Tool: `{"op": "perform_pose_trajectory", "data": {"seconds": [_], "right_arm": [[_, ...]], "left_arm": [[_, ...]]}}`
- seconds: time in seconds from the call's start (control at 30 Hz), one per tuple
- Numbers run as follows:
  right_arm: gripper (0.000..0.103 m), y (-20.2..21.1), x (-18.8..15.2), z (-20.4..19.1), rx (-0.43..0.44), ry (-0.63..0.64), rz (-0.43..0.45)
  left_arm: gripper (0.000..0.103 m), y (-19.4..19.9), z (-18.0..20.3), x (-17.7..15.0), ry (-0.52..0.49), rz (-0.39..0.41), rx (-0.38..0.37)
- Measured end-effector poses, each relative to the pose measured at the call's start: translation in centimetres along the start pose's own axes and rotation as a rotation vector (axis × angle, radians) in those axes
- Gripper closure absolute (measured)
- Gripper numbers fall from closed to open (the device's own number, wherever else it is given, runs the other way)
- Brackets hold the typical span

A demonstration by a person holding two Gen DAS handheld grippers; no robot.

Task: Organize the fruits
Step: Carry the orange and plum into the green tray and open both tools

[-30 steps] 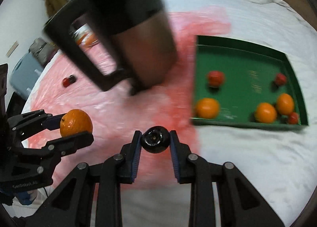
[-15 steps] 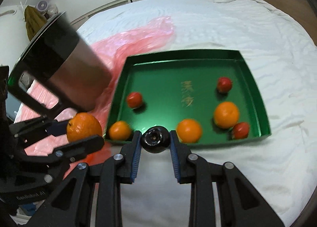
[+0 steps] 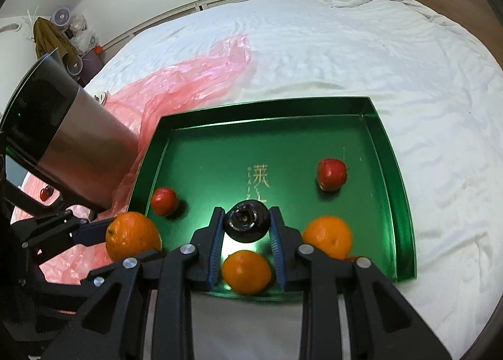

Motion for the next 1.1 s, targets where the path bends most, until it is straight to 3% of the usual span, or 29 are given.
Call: {"op": "perform_pose_trajectory", "data": {"seconds": [0.53,0.83,1.1], "right_arm": [[0.058,-2.3,1.4,0.5,0.014,0.007,0.004],[0.058,-2.3,4.1,2.8,-0.022,0.022,0.048],[0.057,-2.9,6.3,6.7,-0.091,0.002,0.090]], "left_arm": [[0.065,-2.1,-1.3,1.2,0.024,-0.008,0.025],[0.065,-3.8,-2.4,5.3,0.035,0.060,0.070],[0.065,-6.2,-5.1,8.3,0.069,0.103,0.158]]}}
Point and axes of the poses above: each gripper's, at about its wrist camera, not at the fingertips, and y roughly against the way its jaws point, z to its right, x to its top, the point moved 9 cm from there along -y, roughly the way its jaws point, and after that the axes turned 7 degrees about z, right-handed, at the moved point
